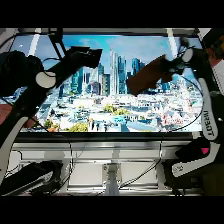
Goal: Fold the clothes and pants, and hang the long-sleeved shirts on hangers.
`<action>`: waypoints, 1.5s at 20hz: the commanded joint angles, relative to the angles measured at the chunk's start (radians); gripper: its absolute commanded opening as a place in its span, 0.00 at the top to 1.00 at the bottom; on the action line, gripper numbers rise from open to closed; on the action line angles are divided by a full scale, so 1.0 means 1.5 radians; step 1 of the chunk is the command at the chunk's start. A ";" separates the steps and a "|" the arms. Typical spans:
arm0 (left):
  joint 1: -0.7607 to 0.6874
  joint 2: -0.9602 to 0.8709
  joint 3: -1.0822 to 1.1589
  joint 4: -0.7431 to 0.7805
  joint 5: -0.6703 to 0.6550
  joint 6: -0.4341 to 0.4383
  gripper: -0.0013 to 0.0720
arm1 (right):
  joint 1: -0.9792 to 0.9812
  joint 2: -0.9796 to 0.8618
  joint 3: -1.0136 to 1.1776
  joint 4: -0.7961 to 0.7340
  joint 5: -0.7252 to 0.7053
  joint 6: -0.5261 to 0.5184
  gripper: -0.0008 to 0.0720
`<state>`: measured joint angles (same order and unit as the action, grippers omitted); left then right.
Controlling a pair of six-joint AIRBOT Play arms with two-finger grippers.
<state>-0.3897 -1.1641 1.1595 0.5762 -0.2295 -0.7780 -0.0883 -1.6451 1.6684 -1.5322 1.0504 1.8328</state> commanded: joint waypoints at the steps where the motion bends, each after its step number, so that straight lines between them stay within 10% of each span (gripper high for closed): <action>1: 0.044 0.052 0.000 0.077 -0.088 0.000 0.12 | -0.107 0.069 0.001 -0.117 0.064 0.031 0.98; 5: 0.103 0.102 0.000 0.105 -0.172 -0.001 0.13 | -0.228 0.091 0.001 -0.172 0.196 0.042 0.98; 8: 0.148 0.120 0.000 0.105 -0.195 -0.015 0.43 | -0.287 0.092 -0.004 -0.170 0.280 0.041 0.98; 12: 0.192 0.120 0.000 0.105 -0.237 -0.015 0.43 | -0.311 0.092 -0.036 -0.164 0.325 0.029 0.92; 15: 0.223 0.120 0.000 0.105 -0.255 -0.015 0.43 | -0.311 0.091 -0.044 -0.144 0.324 -0.047 0.06; 19: 0.287 0.120 0.000 0.105 -0.283 -0.015 0.44 | -0.311 0.091 -0.044 -0.130 0.323 -0.100 0.13; 22: 0.354 0.120 0.000 0.110 -0.338 -0.015 0.96 | -0.310 0.092 -0.043 -0.117 0.309 -0.131 0.31; 28: 0.471 0.120 -0.001 0.330 -0.422 -0.016 0.96 | -0.310 0.093 -0.037 -0.028 0.307 -0.134 0.98; 30: 0.491 0.120 -0.001 0.367 -0.448 -0.015 0.96 | -0.305 0.096 -0.024 0.006 0.302 -0.136 0.98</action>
<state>0.2897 -0.9844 1.1587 0.9939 -0.8314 -0.8013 -0.5507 -1.5047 1.6161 -1.6096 1.5120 1.6386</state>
